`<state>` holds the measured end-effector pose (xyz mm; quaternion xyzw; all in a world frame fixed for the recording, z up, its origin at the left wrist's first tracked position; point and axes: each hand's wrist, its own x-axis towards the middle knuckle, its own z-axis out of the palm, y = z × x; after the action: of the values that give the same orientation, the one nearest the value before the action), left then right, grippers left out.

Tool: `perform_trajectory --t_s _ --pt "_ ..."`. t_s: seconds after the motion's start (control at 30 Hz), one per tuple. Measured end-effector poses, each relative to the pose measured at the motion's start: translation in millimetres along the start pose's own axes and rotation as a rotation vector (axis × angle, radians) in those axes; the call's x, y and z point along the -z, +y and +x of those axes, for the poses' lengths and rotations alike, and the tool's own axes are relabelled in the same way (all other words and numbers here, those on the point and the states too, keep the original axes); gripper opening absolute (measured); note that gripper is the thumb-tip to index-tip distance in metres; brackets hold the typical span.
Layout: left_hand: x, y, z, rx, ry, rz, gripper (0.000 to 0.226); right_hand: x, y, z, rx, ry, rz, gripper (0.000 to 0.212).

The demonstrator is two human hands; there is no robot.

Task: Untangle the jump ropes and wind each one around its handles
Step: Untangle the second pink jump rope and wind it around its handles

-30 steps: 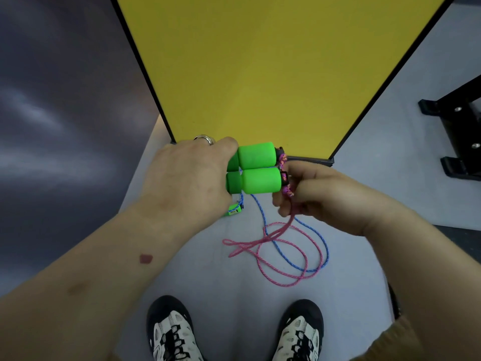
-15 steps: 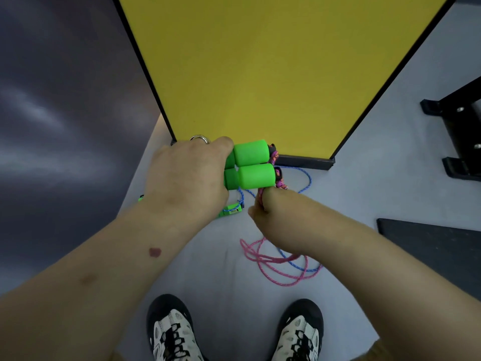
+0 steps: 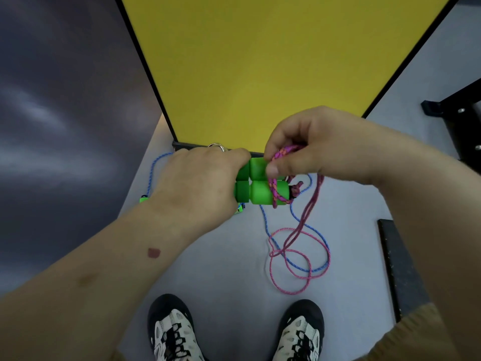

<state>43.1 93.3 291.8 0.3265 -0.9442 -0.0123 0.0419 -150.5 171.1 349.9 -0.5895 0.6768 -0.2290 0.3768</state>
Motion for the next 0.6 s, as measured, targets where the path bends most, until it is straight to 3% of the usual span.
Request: perform_trajectory --t_s 0.13,0.2,0.3,0.43,0.6 --pt "5.7 1.8 -0.8 -0.008 0.001 -0.034 0.04 -1.6 25.5 10.4 -0.007 0.104 0.363 0.006" --pt "8.3 2.1 -1.6 0.002 -0.005 -0.052 0.038 -8.2 37.8 15.8 -0.044 0.144 0.441 0.013" --pt "12.3 2.5 -1.7 0.026 0.01 -0.071 0.035 -24.0 55.1 21.0 -0.125 0.171 0.462 0.031" --pt "19.1 3.2 -2.2 0.081 0.017 -0.071 0.035 -50.3 62.1 15.8 -0.24 0.169 0.438 0.023" --pt "20.7 1.0 -0.8 0.146 -0.005 -0.049 0.038 -80.9 50.1 -0.7 -0.299 0.153 0.36 0.037"
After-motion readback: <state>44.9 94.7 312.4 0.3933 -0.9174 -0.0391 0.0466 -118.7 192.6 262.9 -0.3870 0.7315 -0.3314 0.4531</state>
